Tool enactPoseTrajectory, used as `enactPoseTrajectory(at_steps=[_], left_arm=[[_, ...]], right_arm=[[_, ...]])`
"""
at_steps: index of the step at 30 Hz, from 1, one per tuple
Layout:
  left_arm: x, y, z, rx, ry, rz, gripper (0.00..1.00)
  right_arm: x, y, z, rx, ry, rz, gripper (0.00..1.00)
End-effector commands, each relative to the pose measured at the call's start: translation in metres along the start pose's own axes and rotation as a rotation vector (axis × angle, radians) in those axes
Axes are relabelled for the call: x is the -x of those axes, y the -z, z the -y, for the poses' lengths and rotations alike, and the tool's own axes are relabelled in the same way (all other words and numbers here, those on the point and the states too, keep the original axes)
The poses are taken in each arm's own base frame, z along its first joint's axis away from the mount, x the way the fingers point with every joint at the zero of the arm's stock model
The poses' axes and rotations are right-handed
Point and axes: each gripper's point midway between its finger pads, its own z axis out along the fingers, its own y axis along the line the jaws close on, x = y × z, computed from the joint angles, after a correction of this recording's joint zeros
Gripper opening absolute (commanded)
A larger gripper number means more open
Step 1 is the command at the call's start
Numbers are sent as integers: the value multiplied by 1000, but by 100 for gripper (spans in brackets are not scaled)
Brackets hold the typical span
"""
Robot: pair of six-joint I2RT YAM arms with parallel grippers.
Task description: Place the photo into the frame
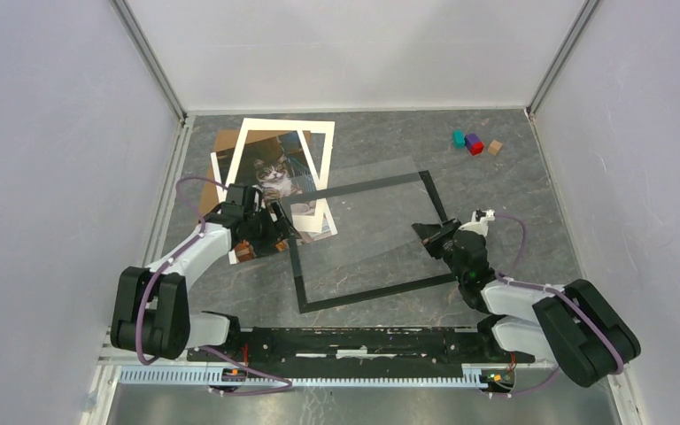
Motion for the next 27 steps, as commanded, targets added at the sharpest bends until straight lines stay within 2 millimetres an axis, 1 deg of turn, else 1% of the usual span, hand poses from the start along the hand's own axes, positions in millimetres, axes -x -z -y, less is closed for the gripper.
enactPoseTrajectory(at_steps=[1, 5, 7, 10, 13, 16, 17, 19, 21, 23, 25, 27], left_arm=[[1, -7, 19, -91, 24, 5, 80], [-6, -11, 15, -93, 26, -15, 78], [-8, -12, 14, -92, 20, -22, 77], [-11, -12, 15, -105, 20, -30, 76], [-13, -12, 18, -124, 19, -39, 75], [-15, -12, 23, -142, 7, -43, 73], [-17, -13, 24, -146, 4, -47, 73], [-20, -13, 26, -153, -9, -56, 72], [-24, -13, 29, -159, -14, -64, 71], [-27, -12, 31, -167, -22, -71, 71], [-28, -11, 32, -167, -31, -74, 70], [-27, -8, 31, -153, -45, -71, 70]], right_arm=[[10, -4, -9, 60, 15, 63, 17], [9, -12, -16, 89, 18, 64, 28], [6, -16, -19, 100, 14, 58, 31], [-5, -22, -25, 115, 5, 42, 34], [-16, -22, -28, 118, -29, 46, 36], [-25, -21, -25, 92, -41, 63, 49], [-27, -22, -24, 84, -41, 66, 51], [-32, -23, -25, 80, -40, 67, 53], [-38, -27, -26, 70, -46, 67, 52], [-42, -30, -26, 62, -54, 72, 48], [-44, -32, -22, 37, -52, 82, 37], [-43, -29, -19, 18, -46, 83, 22]])
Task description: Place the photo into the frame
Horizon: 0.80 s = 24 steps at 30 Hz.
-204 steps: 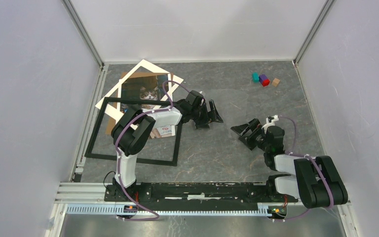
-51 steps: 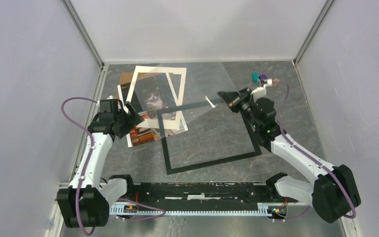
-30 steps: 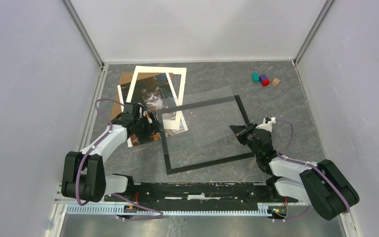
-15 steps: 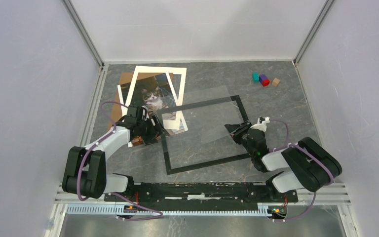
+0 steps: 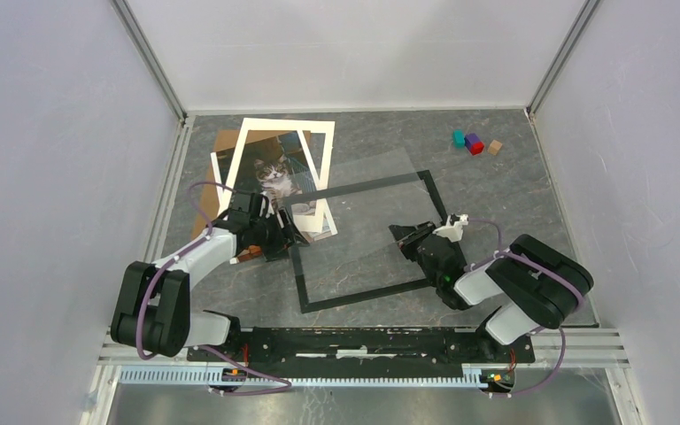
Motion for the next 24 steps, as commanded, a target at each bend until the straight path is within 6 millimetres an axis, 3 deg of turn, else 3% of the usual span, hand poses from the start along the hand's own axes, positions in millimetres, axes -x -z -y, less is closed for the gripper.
enactPoseTrajectory(at_steps=[1, 2, 3, 8, 11, 19, 21, 24], left_arm=[[4, 6, 13, -29, -23, 9, 73], [4, 8, 11, -12, -30, 7, 76], [6, 10, 10, -1, -46, 9, 78], [15, 18, 11, 43, -103, 15, 87], [17, 20, 17, 25, -111, 6, 89], [22, 13, 25, -29, -63, 30, 89], [24, 12, 24, -20, -62, 40, 89], [28, 11, 24, -13, -67, 49, 90]], right_arm=[[11, -1, -7, -11, -31, 69, 12], [12, 4, -3, -32, -20, 62, 1], [11, 8, 11, -92, 1, 51, 0], [13, 37, 46, -217, 42, 12, 0], [14, 49, 58, -216, 36, 7, 0], [14, 53, 50, -131, 25, 3, 0], [13, 58, 62, -154, 25, -1, 0], [10, 59, 62, -158, -12, -16, 0]])
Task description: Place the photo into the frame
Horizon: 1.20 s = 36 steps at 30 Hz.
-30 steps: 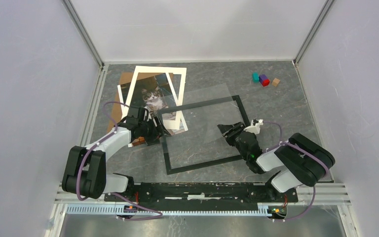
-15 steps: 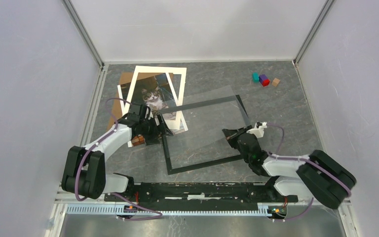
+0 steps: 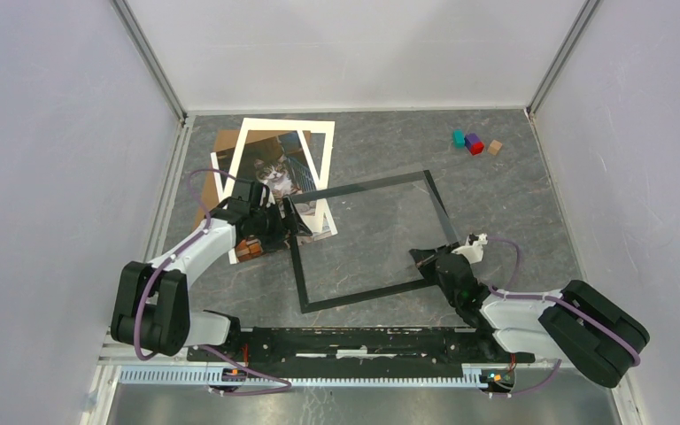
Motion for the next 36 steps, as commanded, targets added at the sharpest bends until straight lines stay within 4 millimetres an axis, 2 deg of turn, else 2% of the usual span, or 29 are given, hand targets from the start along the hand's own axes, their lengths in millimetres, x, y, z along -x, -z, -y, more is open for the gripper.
enactPoseTrajectory(at_steps=[1, 10, 19, 24, 28, 36], left_arm=[[12, -2, 7, -23, -9, 30, 90], [14, -4, 6, -11, -9, 39, 92], [14, -2, 6, -10, -21, 41, 94], [14, -3, 4, -6, -22, 42, 94], [15, -3, 4, -3, -21, 44, 95], [15, -3, 5, -8, -23, 44, 95]], right_arm=[[-2, 5, 4, 6, -53, -13, 0], [1, 0, -25, -16, -135, -17, 0], [-6, 4, -22, -63, -160, -65, 0], [-2, 7, -30, -57, -161, -60, 0], [7, 10, -47, -21, -171, -35, 0], [1, 11, -47, -34, -160, -73, 0]])
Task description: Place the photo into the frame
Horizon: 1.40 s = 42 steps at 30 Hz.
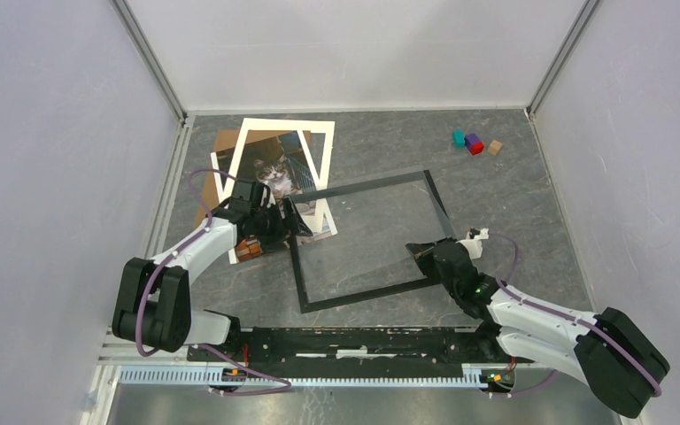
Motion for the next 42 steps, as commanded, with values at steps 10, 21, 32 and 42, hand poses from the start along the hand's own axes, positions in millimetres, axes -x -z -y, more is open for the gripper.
enactPoseTrajectory(at_steps=[10, 21, 32, 42], left_arm=[[16, 3, 9, -18, -31, 54, 95], [16, 2, 8, -15, -29, 54, 95], [17, 2, 11, -25, -28, 56, 95], [17, 3, 11, -28, -30, 57, 96]], right_arm=[[1, 8, -1, -26, 3, -13, 0], [-2, 10, 10, -56, 10, -31, 0], [-6, 14, 14, -72, 2, -31, 0], [-4, 16, 17, -80, 7, -11, 0]])
